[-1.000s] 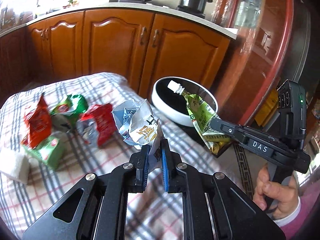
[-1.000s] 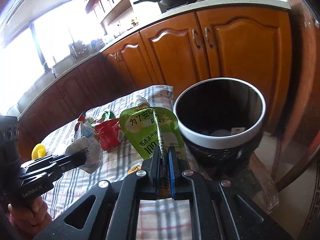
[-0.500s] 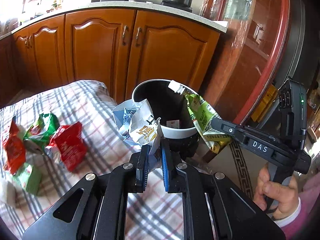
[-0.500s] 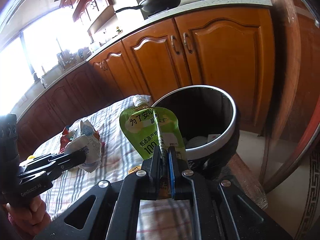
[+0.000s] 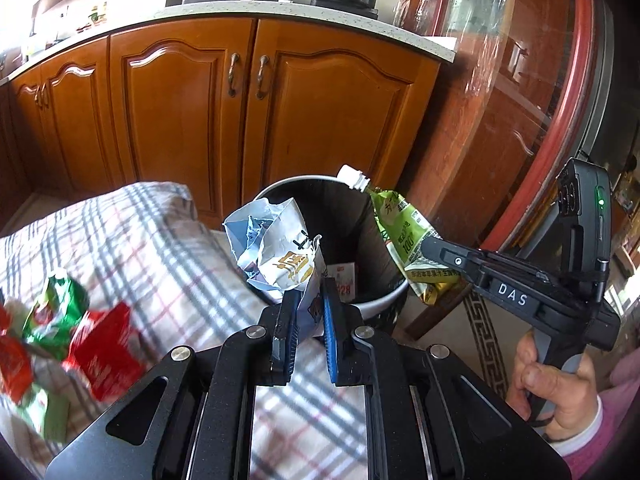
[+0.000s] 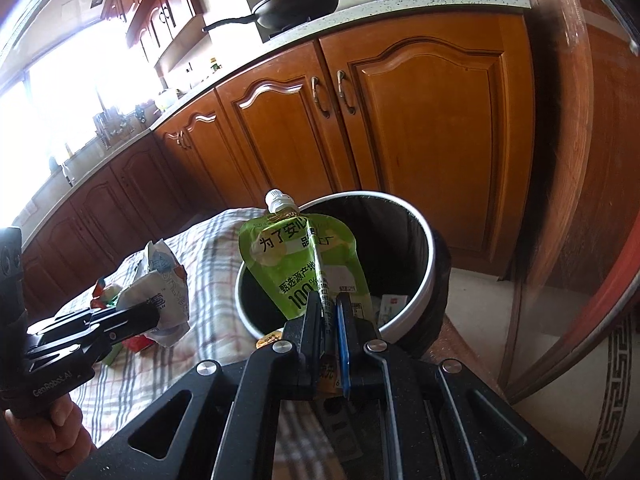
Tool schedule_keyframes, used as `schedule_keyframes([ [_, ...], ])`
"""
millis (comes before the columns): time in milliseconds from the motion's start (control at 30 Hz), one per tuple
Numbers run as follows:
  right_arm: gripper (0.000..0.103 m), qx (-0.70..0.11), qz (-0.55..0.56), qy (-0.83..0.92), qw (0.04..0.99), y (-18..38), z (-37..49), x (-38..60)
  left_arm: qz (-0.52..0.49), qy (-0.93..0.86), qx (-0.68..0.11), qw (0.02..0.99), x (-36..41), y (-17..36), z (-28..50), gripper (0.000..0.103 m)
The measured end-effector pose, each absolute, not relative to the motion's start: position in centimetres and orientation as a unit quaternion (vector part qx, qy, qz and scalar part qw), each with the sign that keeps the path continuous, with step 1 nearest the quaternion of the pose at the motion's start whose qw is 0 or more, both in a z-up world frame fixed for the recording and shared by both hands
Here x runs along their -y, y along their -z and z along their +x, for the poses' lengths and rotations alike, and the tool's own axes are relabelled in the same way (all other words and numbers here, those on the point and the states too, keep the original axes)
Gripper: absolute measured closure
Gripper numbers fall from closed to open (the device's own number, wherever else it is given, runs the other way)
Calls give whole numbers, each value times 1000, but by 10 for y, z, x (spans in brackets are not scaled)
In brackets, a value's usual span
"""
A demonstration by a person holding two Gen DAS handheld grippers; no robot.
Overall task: Collect trash
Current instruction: 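Carry the pouch and wrapper over the bin and open both tools to drop them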
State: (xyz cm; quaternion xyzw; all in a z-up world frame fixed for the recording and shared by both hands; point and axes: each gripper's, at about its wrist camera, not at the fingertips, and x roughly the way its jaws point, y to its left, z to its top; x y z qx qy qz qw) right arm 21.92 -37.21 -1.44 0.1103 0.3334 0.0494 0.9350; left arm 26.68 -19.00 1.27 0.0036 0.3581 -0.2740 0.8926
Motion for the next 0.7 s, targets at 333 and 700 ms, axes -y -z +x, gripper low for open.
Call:
schedule_keyframes([
  [333, 96, -335, 104, -36, 936, 12, 242, 388, 14, 279, -360, 890, 215, -13, 296, 93],
  [700, 96, -349, 99, -33, 931, 20, 269, 394, 10, 277, -379, 883, 230, -2, 322, 93],
])
